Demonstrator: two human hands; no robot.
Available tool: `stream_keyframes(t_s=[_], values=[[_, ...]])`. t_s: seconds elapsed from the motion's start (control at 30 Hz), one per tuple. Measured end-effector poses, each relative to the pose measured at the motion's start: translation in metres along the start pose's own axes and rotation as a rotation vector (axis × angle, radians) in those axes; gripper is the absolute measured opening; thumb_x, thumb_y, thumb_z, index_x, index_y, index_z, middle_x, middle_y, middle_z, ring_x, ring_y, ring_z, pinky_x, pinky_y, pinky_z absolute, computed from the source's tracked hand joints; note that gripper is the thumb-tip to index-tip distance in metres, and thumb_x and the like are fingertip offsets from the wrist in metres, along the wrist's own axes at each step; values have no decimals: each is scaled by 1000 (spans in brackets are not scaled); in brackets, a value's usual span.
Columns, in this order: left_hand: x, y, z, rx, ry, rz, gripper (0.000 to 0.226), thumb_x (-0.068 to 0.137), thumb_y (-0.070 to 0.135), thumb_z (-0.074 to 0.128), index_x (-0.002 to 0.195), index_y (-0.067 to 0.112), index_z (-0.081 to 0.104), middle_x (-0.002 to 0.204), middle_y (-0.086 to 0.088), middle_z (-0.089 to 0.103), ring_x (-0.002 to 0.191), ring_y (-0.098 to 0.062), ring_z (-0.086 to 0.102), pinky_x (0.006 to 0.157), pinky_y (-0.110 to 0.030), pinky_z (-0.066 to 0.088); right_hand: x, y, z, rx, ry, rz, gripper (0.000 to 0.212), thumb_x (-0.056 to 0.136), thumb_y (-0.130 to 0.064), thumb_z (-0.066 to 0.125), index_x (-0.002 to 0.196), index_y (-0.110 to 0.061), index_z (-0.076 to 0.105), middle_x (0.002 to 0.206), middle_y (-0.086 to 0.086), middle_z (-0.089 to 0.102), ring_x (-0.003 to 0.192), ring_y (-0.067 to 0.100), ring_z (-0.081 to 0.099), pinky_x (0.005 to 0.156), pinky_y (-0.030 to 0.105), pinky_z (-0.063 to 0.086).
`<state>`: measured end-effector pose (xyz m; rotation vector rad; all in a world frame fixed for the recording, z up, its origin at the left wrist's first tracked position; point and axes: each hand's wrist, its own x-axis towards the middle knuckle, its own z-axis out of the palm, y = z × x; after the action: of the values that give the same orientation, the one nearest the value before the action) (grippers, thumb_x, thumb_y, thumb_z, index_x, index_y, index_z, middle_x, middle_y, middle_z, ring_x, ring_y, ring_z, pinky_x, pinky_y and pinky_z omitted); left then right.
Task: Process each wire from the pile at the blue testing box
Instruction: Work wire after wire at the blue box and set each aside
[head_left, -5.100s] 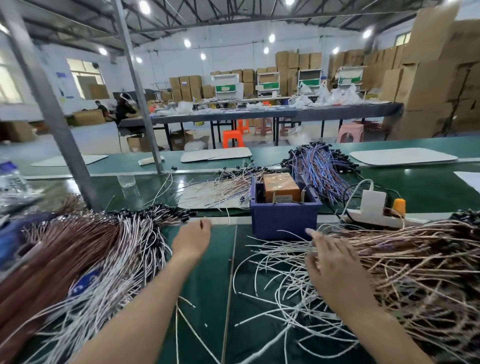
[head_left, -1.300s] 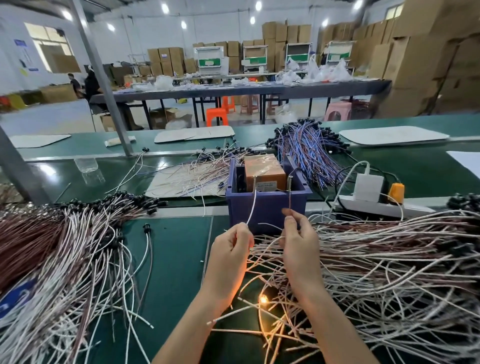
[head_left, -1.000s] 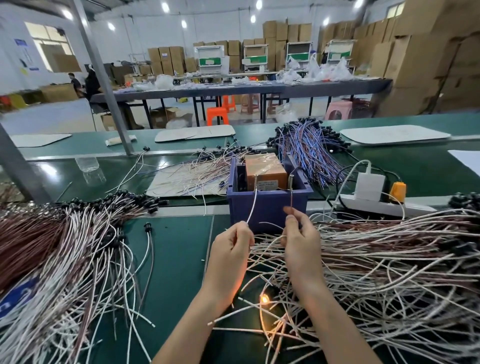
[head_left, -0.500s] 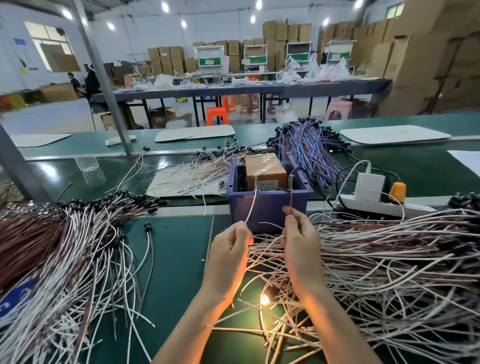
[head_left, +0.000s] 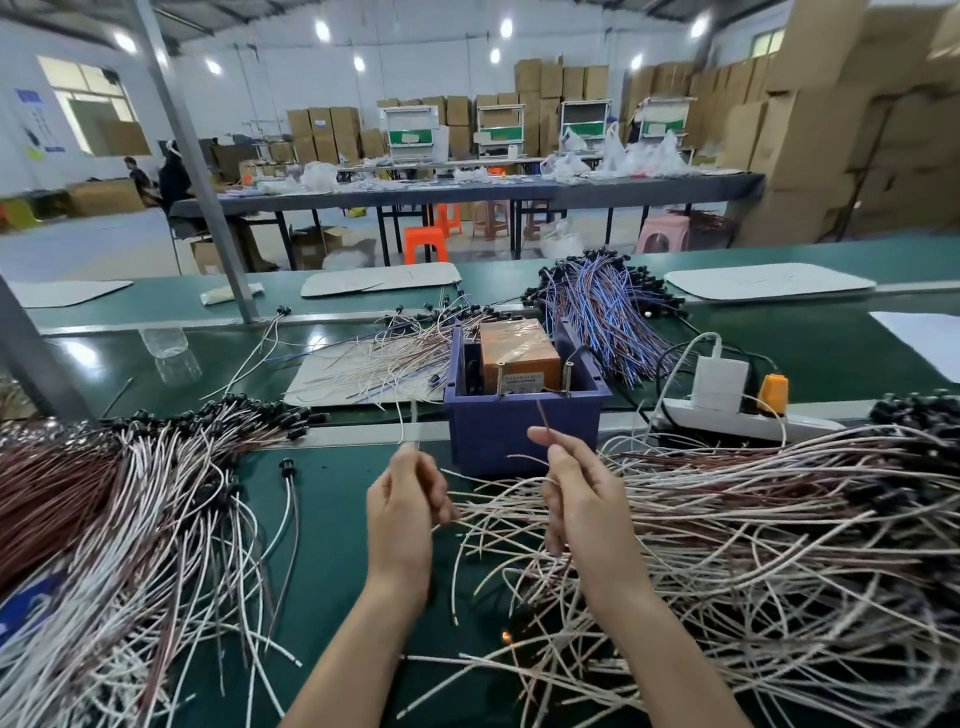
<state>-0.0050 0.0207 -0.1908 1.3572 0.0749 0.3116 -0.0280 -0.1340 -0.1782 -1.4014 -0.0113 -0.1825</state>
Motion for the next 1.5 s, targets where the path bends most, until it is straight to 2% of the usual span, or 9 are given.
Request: stream_keyframes(t_s=[0.2,0.33,0.5,0.6,0.73,0.87,1.07,1.23,1.5], values=[[11,-11,-11,-39,209,-102,43,107,38,34,95,13,67,70,-3,68,53,-9,61,62,-32,52,-21,-60,-12,-397,-99,-308,25,106,-32,47,115,-41,69,51,-13,42,44,4,29,40,17,23],[9,-15,-12,34,202,-69,35,107,38,32,103,21,62,78,-3,63,56,-9,59,60,-30,53,-25,-128,-42,-833,109,-720,24,103,-36,49,116,-38,70,69,-25,61,53,3,52,47,10,32],[10,-19,-15,76,169,-67,28,108,32,34,105,24,60,80,-4,62,58,-11,59,63,-33,54,-17,-171,-103,-1505,357,-1122,31,105,-35,43,123,-32,68,81,-4,54,77,23,54,73,39,38],[9,-20,-16,93,146,-69,26,108,29,35,105,24,60,76,-3,61,58,-11,57,60,-32,53,-11,-149,-134,-1738,226,-928,30,105,-30,47,127,-31,67,89,-1,58,82,24,55,81,44,41],[8,-21,-16,105,130,-74,27,108,28,35,104,23,61,73,-2,61,55,-8,57,58,-30,52,-17,-99,-162,-2024,-61,-306,41,107,-37,38,145,-48,46,153,4,43,135,24,48,120,43,28],[7,-20,-16,114,120,-71,27,109,26,35,103,21,61,74,-4,60,56,-9,56,59,-31,52,-30,-77,-158,-1775,33,-416,41,98,-27,58,138,-34,60,146,12,54,134,31,53,118,50,23],[5,-17,-14,131,125,-61,28,109,26,34,103,20,61,74,-4,60,60,-14,55,61,-34,51,-26,-52,-76,-1517,-92,-552,43,105,-36,36,145,-32,50,145,-3,53,139,15,43,124,43,20],[5,-16,-13,108,146,-68,28,108,24,34,99,20,61,71,-2,59,53,-8,54,57,-32,50,-19,7,-26,-1528,-323,-214,49,108,-37,24,157,-34,20,166,2,20,154,22,10,125,49,-5],[14,-12,-18,102,171,-199,25,105,20,38,97,18,62,65,4,64,52,-10,58,51,-28,53,-23,40,-21,-1500,-223,-263,49,105,-50,17,152,-40,30,159,-6,33,149,15,21,122,38,-11]])
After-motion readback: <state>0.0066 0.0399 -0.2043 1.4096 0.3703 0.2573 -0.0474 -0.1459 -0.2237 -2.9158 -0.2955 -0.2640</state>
